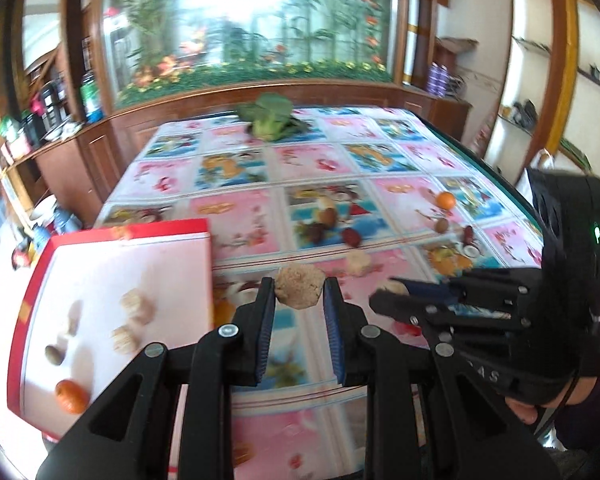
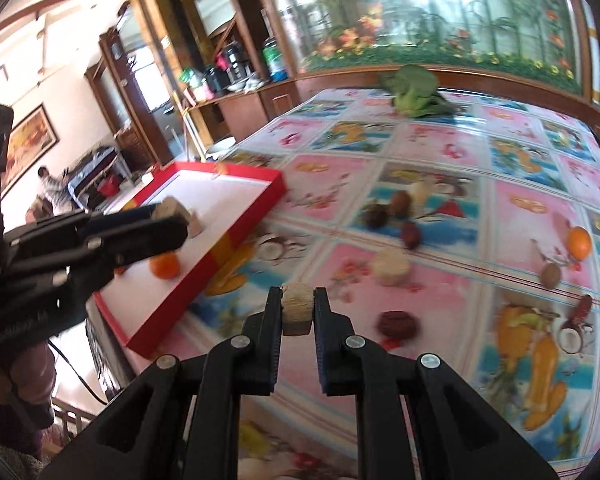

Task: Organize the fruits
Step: 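Carry the bread cube and round cracker over the red-rimmed tray with both tools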

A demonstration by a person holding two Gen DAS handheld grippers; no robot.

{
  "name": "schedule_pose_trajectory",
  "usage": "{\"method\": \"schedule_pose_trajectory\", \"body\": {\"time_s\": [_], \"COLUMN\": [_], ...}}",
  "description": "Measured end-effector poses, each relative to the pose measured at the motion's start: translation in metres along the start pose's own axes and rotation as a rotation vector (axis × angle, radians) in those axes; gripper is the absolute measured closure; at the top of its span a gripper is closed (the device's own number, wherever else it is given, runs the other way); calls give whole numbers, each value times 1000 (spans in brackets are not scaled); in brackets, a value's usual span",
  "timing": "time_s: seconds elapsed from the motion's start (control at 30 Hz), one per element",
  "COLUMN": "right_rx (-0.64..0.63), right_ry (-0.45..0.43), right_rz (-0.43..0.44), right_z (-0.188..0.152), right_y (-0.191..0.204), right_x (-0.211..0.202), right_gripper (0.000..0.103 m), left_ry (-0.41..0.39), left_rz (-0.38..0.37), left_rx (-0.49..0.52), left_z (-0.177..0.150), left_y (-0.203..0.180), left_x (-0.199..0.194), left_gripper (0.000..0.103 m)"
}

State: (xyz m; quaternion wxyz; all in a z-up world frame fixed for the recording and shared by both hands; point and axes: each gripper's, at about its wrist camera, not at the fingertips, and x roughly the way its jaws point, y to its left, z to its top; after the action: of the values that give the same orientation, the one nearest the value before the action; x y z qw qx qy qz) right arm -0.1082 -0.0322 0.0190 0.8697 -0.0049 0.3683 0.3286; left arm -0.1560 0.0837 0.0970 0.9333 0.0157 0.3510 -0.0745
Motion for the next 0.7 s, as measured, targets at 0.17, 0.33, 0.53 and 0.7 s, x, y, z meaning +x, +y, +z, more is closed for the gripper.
{"method": "schedule_pose_trajectory", "body": {"time_s": [0.17,0.33,0.53,0.7], "right_rx": [-60,-112,-169,-209], "right_ry": [19,26,13,11], "right_rz": [24,40,83,107], "right_z": [7,17,35,42], "right_y": [31,58,95,121], "right_x": [12,23,37,50], "right_gripper": [90,90,90,90], "left_ry": [-26,-49,-67,-77], "left_rz": [46,88,145,182], "left_rx": [-66,-130,-200,-239], "left_z": [-9,-16,-26,-32], "left_y": [31,64,100,123], "left_x": [-13,-24,-34,-39], "left_gripper": [77,77,77,77]}}
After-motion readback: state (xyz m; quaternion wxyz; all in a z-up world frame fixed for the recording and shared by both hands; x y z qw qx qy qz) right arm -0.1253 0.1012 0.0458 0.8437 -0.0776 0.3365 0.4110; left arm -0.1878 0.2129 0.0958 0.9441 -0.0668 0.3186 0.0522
